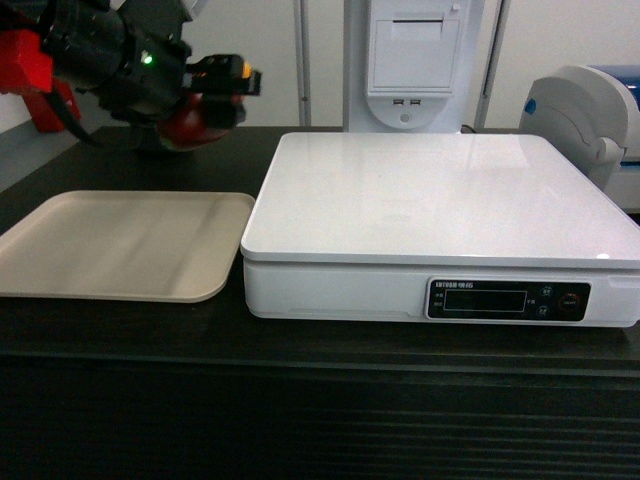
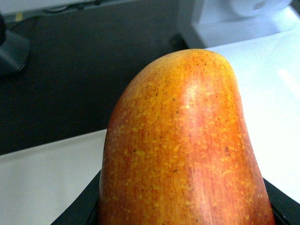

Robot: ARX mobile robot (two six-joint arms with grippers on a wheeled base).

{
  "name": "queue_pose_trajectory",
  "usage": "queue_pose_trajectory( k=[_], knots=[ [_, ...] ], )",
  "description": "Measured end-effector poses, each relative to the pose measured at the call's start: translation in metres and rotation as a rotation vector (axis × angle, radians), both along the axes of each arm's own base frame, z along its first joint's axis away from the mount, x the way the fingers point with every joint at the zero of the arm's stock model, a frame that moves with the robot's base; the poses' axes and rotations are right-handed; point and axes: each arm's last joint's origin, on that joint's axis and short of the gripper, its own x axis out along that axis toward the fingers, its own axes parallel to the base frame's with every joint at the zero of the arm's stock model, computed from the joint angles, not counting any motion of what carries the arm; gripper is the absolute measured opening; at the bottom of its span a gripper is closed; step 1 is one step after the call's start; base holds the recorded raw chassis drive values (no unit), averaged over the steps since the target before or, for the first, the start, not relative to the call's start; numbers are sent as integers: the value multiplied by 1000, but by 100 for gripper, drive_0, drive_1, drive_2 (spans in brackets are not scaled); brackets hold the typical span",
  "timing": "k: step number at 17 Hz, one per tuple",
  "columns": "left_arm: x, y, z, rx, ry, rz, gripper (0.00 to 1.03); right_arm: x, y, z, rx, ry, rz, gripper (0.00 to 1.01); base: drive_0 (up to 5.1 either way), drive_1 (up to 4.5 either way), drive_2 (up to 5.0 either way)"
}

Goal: Place dark red mango on scale at checkout

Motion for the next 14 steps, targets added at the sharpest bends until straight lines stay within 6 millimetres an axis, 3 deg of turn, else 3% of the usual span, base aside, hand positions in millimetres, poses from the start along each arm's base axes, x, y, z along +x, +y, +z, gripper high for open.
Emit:
queue_pose_trajectory(
  k=[4, 9, 11, 14],
  knots=[
    [-9, -63, 11, -36, -11, -114, 60, 0, 0, 0, 0, 0, 0, 98, 0, 0, 0],
    [-25, -142, -15, -27, 67, -256, 60, 0, 0, 0, 0, 0, 0, 98, 0, 0, 0],
    [-26, -164, -23, -49, 105, -280, 60, 0, 0, 0, 0, 0, 0, 98, 0, 0, 0],
    [-14, -176, -21, -107, 151, -218, 60, 0, 0, 0, 0, 0, 0, 98, 0, 0, 0]
  ],
)
